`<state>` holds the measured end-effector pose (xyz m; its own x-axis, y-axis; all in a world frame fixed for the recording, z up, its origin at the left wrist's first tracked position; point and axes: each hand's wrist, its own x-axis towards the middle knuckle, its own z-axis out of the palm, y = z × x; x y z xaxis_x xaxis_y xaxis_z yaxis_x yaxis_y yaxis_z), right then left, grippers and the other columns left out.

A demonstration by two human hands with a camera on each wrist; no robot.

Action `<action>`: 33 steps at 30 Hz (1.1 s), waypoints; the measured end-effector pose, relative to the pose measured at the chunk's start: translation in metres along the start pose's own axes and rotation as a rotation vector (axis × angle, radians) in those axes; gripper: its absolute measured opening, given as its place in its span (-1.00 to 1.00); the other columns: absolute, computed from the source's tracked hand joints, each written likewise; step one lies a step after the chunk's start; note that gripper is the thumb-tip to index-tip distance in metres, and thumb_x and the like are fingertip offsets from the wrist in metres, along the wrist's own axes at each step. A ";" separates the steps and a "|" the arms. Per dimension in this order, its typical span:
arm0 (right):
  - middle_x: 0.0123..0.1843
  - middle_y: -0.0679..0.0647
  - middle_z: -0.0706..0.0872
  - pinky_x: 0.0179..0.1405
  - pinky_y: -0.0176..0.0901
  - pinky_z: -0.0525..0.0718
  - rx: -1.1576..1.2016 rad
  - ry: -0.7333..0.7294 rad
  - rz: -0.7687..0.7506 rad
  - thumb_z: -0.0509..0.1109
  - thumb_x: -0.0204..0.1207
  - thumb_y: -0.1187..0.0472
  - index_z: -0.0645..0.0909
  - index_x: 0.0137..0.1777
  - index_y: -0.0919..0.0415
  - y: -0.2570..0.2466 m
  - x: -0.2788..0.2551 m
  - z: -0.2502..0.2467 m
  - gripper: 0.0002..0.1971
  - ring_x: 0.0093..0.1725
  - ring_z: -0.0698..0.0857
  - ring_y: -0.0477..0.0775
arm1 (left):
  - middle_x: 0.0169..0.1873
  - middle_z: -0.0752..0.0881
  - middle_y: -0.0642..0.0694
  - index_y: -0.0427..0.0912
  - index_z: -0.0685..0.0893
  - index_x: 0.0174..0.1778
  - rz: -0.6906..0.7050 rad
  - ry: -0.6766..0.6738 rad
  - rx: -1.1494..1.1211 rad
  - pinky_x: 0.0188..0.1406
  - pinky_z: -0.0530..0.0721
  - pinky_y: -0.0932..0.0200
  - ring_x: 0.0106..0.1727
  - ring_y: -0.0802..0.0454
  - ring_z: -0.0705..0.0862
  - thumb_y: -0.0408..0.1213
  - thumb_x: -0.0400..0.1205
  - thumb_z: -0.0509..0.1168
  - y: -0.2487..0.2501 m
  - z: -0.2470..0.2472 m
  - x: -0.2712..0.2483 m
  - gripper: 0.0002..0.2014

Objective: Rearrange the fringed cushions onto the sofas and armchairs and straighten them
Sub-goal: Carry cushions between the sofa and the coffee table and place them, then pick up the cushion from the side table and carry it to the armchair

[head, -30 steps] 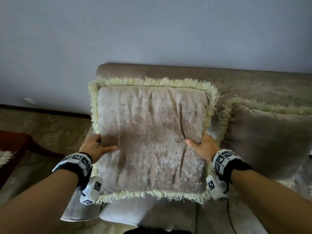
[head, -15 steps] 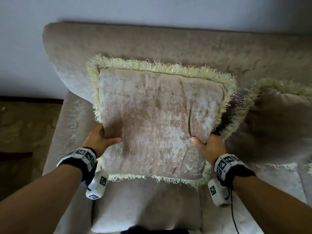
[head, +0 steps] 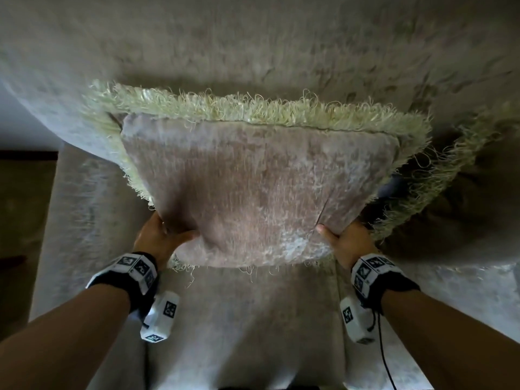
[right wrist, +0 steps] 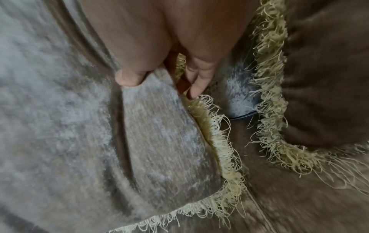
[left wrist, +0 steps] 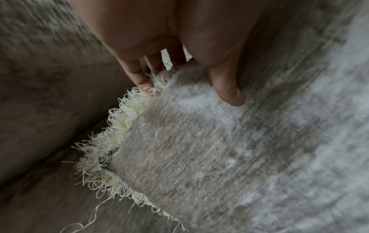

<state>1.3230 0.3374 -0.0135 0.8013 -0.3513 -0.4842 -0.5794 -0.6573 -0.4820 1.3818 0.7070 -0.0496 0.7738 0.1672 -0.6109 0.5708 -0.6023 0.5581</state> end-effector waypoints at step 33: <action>0.07 0.14 0.80 0.16 0.06 0.68 -0.500 -0.263 -0.929 0.50 0.49 -0.14 0.65 0.15 0.19 -0.326 -0.245 -0.071 -0.57 0.13 0.73 0.26 | 0.08 0.76 0.12 0.11 0.67 0.25 -0.046 0.464 0.208 0.25 0.72 -0.03 0.16 0.01 0.74 0.21 0.49 0.50 0.012 -0.239 -0.372 -0.53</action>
<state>1.3261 0.5905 0.3142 0.8036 0.5384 -0.2537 0.4111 -0.8104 -0.4175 1.1664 0.8246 0.3186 0.8165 0.4979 -0.2922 0.5769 -0.7209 0.3840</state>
